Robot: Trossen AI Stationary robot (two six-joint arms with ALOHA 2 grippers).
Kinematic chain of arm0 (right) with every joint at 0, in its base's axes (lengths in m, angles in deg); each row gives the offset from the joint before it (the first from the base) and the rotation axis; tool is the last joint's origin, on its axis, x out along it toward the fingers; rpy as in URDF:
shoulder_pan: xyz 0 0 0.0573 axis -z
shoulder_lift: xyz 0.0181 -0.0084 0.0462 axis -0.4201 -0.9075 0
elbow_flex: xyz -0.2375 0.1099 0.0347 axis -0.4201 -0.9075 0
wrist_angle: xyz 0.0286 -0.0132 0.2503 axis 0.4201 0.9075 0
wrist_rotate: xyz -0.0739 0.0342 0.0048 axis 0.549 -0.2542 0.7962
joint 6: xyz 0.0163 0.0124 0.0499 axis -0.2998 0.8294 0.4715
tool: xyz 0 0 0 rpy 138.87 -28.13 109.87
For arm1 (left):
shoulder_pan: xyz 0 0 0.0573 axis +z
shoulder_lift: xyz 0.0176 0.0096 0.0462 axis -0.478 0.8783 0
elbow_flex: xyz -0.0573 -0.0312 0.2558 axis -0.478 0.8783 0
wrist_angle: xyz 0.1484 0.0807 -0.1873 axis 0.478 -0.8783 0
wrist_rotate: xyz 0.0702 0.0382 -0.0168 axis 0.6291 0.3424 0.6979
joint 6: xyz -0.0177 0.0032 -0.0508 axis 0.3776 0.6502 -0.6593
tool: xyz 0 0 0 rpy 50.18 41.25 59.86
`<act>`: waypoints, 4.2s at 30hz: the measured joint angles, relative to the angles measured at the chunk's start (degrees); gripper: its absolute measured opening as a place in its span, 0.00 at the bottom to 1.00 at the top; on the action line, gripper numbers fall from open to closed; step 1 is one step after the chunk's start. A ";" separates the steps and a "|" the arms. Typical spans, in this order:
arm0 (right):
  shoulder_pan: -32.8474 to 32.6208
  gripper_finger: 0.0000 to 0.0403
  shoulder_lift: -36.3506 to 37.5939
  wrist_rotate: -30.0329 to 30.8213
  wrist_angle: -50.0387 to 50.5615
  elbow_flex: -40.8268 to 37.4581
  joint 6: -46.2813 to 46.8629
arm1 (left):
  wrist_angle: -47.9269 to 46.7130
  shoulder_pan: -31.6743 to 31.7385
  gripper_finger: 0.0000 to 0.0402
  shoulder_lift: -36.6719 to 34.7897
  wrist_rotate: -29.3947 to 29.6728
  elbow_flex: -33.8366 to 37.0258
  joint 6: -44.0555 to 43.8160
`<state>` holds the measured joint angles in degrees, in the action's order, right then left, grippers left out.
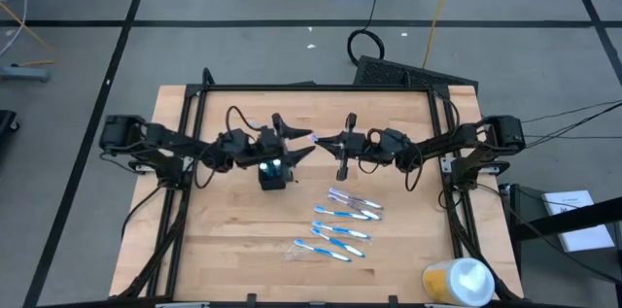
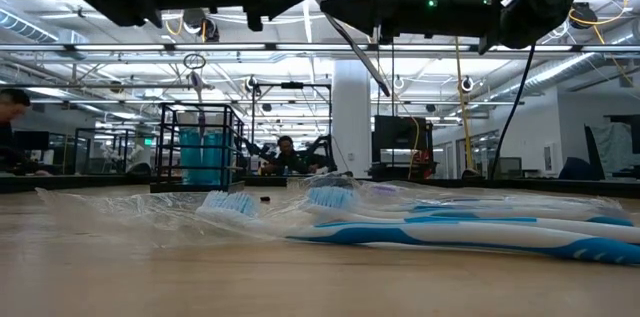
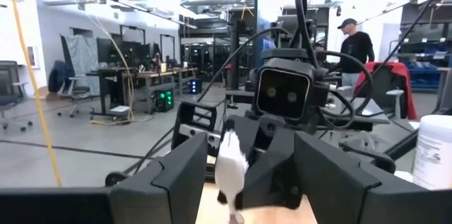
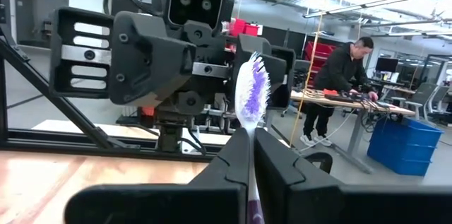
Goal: Pick & Place toothbrushing station
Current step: Put the purple toothbrush into the black organizer
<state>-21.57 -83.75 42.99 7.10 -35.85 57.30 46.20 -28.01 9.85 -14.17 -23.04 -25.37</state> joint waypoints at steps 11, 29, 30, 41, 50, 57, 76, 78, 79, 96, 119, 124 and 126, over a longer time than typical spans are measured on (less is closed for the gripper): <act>-0.55 0.00 0.04 -0.02 -1.73 0.02 -0.86 | -1.99 0.62 0.54 0.63 0.24 -1.14 -0.44; -0.55 0.00 0.04 -0.01 -0.86 0.02 -0.42 | -1.93 1.30 0.27 0.63 0.18 -1.14 -0.90; -0.55 0.00 0.04 0.02 -0.84 0.02 -0.42 | -1.91 1.30 0.24 0.63 0.15 -1.14 -0.91; -0.52 0.07 0.04 0.13 -0.88 0.04 1.23 | -1.53 1.30 0.14 0.59 0.03 -1.14 -0.60; -0.76 0.19 0.07 0.09 -0.04 0.07 1.30 | -7.16 1.37 0.13 -7.00 4.38 -1.11 3.17; -0.74 0.29 0.07 0.20 2.20 0.07 2.52 | -26.46 0.39 0.14 -20.14 14.14 -1.11 2.38; 0.90 0.32 0.07 0.45 5.25 0.04 2.90 | -67.43 -5.24 0.15 -39.40 34.96 -1.11 -16.53; 0.90 0.32 0.07 0.45 5.24 0.04 2.90 | -68.53 -5.24 0.14 -38.96 35.22 -1.11 -17.86; 0.90 0.32 0.07 0.44 5.25 0.04 2.90 | -69.01 -5.22 0.13 -38.72 35.23 -1.11 -18.24; 0.90 0.32 0.04 0.32 5.74 0.00 4.02 | -68.44 -4.05 0.13 -34.92 37.36 2.11 -24.11; 0.90 0.32 0.04 0.24 6.44 0.00 4.10 | -57.54 -3.95 0.14 -34.87 37.59 12.09 -30.16; 0.90 0.32 0.04 0.24 6.47 0.00 4.10 | -57.57 -3.95 0.13 -34.87 37.66 12.50 -30.56; 0.90 0.32 0.04 0.24 6.48 0.00 4.12 | -57.57 -3.95 0.15 -34.87 37.70 12.52 -30.53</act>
<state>-20.68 -83.71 43.23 13.58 -35.85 61.42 -11.38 -31.96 -25.01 23.53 -10.52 -55.91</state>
